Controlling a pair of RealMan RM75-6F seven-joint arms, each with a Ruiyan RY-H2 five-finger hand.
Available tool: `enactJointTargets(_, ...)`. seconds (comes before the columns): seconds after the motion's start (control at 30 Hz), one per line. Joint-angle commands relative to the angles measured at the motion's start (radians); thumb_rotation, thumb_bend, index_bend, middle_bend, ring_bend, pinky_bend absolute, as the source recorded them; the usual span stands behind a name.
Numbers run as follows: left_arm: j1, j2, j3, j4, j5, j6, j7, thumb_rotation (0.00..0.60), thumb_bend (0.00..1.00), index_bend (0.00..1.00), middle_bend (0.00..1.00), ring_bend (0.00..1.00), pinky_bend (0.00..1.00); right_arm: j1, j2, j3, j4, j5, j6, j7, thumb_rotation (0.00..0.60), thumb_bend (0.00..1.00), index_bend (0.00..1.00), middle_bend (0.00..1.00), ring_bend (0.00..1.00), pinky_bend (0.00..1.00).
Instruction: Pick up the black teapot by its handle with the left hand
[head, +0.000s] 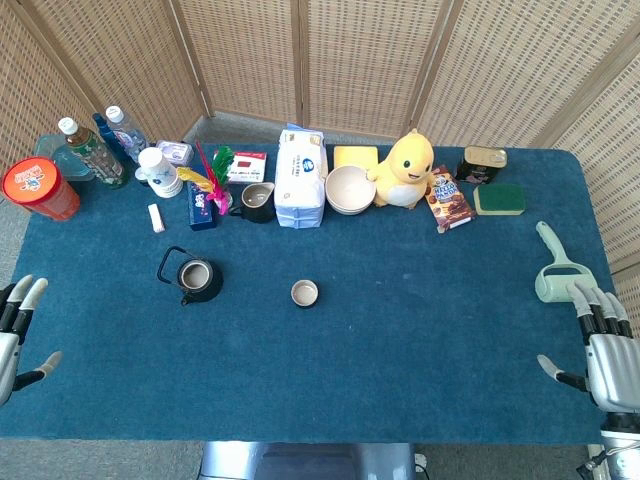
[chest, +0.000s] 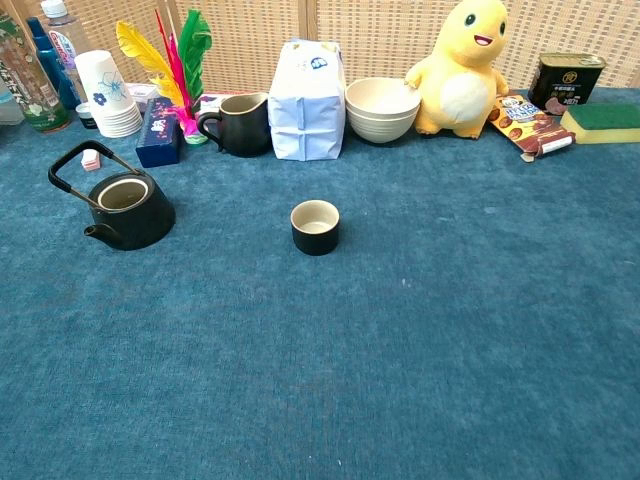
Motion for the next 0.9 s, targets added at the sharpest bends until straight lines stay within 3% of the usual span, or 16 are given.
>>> enactJointTargets(0.03, -0.001, 0.002, 0.002, -0.002, 0.001, -0.003, 0.000, 0.600, 0.16, 0.00, 0.00, 0.00, 0.07, -0.001, 0.000, -0.001, -0.001, 0.001, -0.001, 0.002, 0.600, 0.00, 0.00, 0.00, 0.00, 0.00)
enactJointTargets(0.3, -0.019, -0.022, -0.001, 0.038, 0.017, -0.021, 0.011, 0.600, 0.16, 0.00, 0.00, 0.00, 0.06, 0.000, 0.000, 0.000, 0.000, 0.008, -0.006, 0.000, 0.600, 0.00, 0.00, 0.00, 0.00, 0.00)
enactJointTargets(0.43, -0.056, -0.069, -0.015, 0.141, 0.035, -0.048, -0.010, 0.600, 0.16, 0.00, 0.00, 0.00, 0.05, -0.001, 0.003, 0.005, -0.001, 0.014, -0.004, 0.007, 0.600, 0.00, 0.00, 0.00, 0.00, 0.00)
enactJointTargets(0.67, -0.196, -0.227, -0.060, 0.446, 0.119, -0.102, -0.022, 0.600, 0.16, 0.00, 0.00, 0.00, 0.05, 0.001, 0.004, 0.007, -0.001, 0.022, -0.011, 0.010, 0.600, 0.00, 0.00, 0.00, 0.00, 0.00)
enactJointTargets(0.9, -0.310, -0.323, -0.085, 0.535, 0.126, -0.206, 0.057, 0.600, 0.16, 0.00, 0.00, 0.00, 0.05, 0.003, 0.003, 0.010, 0.006, 0.036, -0.019, 0.012, 0.600, 0.00, 0.00, 0.00, 0.00, 0.00)
